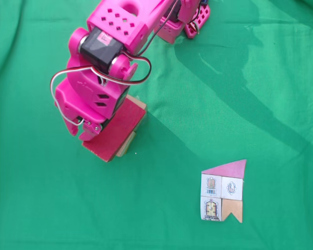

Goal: Grasp some building blocks and build the house on the picture.

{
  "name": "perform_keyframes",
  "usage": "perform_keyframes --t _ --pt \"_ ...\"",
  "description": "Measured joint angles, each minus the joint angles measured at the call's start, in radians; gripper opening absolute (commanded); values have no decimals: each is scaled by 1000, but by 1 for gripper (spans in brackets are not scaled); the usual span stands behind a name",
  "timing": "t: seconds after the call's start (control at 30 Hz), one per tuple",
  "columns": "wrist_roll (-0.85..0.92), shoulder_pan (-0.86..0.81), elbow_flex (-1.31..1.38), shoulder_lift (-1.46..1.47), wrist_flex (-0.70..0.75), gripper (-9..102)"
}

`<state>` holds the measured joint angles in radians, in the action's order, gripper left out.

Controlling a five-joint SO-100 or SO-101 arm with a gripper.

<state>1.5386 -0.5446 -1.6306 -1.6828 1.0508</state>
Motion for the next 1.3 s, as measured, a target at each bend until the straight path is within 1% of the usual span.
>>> perform_keyframes --t 0.83,1.1,1.3 --pt "0 26 0 -5 0 1" --pt "0 11 -5 -210 0 1" --pt "2 23 -84 -318 3 1"
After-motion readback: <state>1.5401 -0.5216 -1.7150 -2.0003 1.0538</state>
